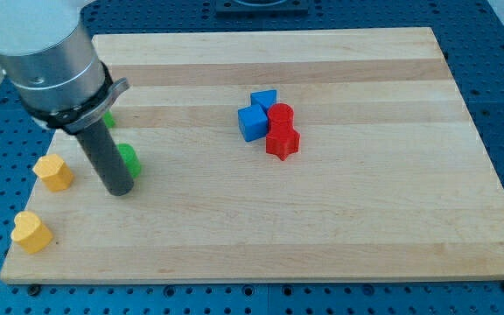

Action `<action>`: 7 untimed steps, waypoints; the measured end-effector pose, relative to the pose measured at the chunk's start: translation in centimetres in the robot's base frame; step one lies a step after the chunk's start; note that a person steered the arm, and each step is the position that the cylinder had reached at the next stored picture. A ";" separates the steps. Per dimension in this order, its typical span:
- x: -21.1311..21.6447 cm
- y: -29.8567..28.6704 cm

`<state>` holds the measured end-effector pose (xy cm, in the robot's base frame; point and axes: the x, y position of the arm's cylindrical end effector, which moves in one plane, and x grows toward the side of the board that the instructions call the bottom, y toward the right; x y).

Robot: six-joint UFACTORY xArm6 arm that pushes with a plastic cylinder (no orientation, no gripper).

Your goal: Push the green circle into the green star at the bottom side

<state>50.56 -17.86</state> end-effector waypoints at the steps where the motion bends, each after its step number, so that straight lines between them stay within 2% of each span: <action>1: -1.0 2.4; 4: -1.3 3.2; 7: -1.5 -0.3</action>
<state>49.10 -18.19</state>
